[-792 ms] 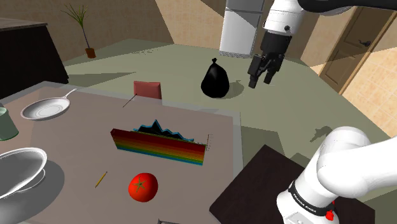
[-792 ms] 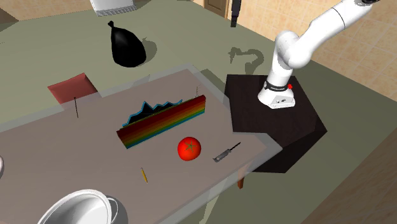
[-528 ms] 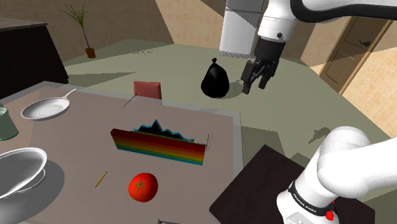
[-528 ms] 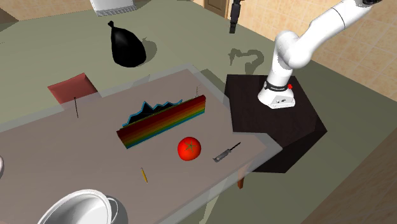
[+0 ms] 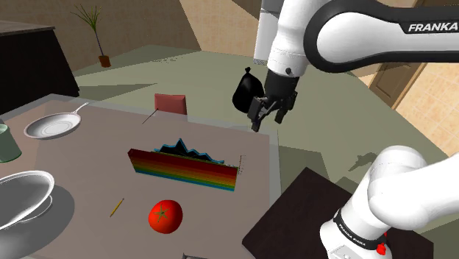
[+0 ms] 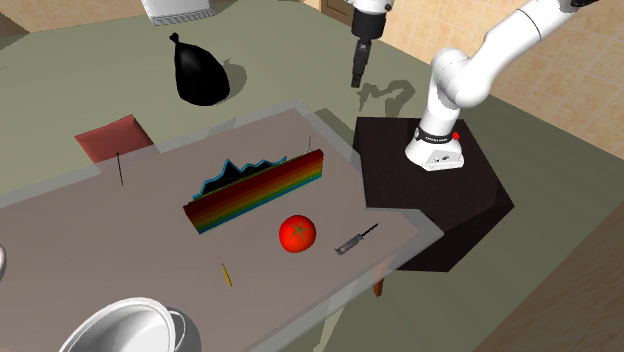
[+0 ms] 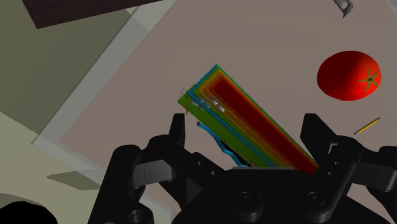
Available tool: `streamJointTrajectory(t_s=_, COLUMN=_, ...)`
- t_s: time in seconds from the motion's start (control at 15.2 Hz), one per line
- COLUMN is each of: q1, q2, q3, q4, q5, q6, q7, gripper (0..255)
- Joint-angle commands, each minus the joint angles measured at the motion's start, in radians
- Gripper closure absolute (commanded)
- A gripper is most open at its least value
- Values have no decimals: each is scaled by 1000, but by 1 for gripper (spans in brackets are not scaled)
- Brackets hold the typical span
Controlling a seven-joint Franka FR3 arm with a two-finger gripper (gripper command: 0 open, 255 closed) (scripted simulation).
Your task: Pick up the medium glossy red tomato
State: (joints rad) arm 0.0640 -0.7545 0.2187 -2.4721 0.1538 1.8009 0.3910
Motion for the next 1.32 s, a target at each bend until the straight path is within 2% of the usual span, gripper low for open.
streamJointTrajectory(t_s=0.0, q1=6, q2=23, q3=51, q4=-23, q5=14, q6=60, q7=53, gripper=0)
streamJointTrajectory(t_s=0.4, q1=0, q2=165, q3=221, q4=-15, q5=22, q6=229, q7=227, gripper=0)
streamJointTrajectory(t_s=0.73, q1=-44, q2=331, q3=374, q4=36, q5=-37, q6=358, q7=402, gripper=0)
streamJointTrajectory(t_s=0.99, q1=-107, q2=496, q3=507, q4=108, q5=-161, q6=438, q7=582, gripper=0)
streamJointTrajectory(t_s=1.12, q1=-143, q2=596, q3=573, q4=154, q5=-261, q6=463, q7=695, gripper=0)
streamJointTrajectory(t_s=1.25, q1=-167, q2=711, q3=627, q4=210, q5=-393, q6=471, q7=824, gripper=0)
